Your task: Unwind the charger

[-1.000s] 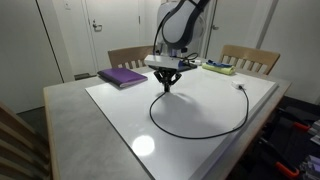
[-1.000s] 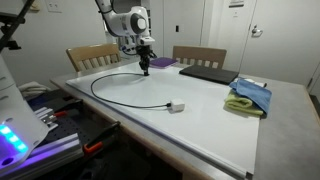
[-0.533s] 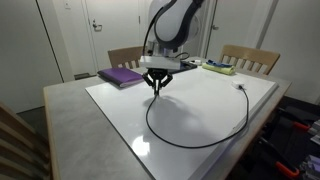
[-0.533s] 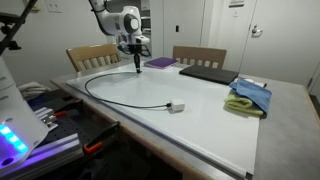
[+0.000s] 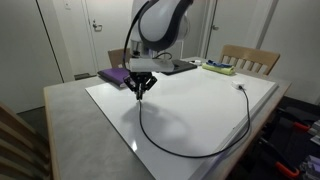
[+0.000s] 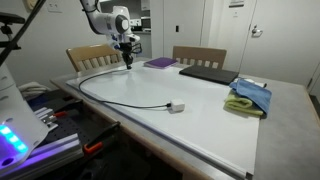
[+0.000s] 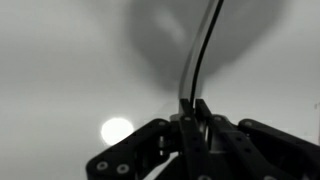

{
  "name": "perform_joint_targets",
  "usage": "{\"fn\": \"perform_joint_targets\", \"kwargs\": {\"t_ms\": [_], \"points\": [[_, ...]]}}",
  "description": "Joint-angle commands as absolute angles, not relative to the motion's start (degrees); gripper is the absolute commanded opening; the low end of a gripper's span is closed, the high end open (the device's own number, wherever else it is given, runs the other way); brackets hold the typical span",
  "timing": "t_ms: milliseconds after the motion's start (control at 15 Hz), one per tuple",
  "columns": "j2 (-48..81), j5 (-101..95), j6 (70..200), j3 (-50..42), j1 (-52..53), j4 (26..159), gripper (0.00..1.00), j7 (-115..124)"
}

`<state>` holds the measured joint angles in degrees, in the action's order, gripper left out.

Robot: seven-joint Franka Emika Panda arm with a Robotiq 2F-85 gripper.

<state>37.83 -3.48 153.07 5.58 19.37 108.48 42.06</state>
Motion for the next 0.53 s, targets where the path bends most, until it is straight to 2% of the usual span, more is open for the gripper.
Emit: {"fn": "perform_joint_targets", "kwargs": {"t_ms": [0, 333, 467], "points": [[42.1, -2.2, 152.9, 8.0, 20.2, 103.2, 0.02, 31.9], [46.2, -0.6, 149.0, 12.5, 19.5, 96.8, 0.02, 16.1], [46.6, -0.2, 146.6, 11.5, 19.9, 95.3, 0.02, 14.4]]}}
